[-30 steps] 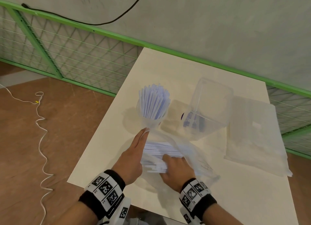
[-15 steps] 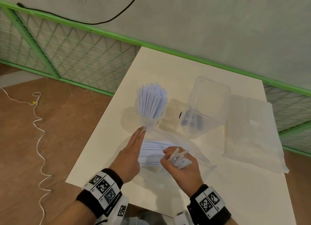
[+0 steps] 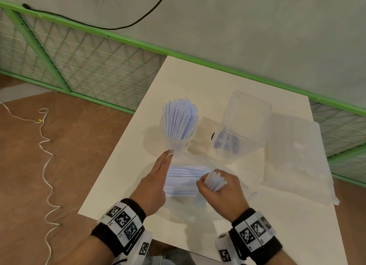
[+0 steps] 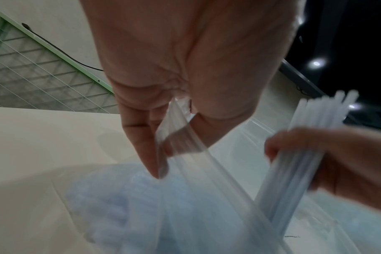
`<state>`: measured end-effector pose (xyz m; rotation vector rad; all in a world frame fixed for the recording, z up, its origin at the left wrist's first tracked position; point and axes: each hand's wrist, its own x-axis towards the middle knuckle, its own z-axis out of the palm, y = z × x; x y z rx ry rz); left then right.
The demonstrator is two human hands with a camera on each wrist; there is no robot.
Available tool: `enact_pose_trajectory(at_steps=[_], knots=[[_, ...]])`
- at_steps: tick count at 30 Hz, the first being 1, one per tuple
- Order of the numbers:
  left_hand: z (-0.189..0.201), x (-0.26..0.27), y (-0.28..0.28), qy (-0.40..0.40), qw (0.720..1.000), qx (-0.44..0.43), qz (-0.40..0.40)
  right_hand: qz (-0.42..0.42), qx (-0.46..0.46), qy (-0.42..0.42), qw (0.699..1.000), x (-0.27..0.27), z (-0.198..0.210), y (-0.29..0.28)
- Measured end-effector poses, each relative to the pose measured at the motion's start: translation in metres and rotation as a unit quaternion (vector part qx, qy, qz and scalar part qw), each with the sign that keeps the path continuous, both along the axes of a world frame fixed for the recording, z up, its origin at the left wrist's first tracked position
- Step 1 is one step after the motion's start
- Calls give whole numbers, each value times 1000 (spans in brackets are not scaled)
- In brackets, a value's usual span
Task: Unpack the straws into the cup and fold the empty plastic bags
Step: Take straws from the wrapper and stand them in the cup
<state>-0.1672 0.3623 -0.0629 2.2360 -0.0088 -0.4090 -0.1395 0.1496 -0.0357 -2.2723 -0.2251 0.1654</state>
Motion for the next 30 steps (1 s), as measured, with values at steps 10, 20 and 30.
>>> enact_pose_trajectory(at_steps=[10,20,30], knots=[[2,-4,0,19,1000,0,-2,-57,160,-123,978,100,148,46],[-7,-7,3,-2,1000,13,-14,52,10,-69,996,151,81,89],[-7,-7,9,-4,1000,9,-9,51,37,-224,972,132,65,71]])
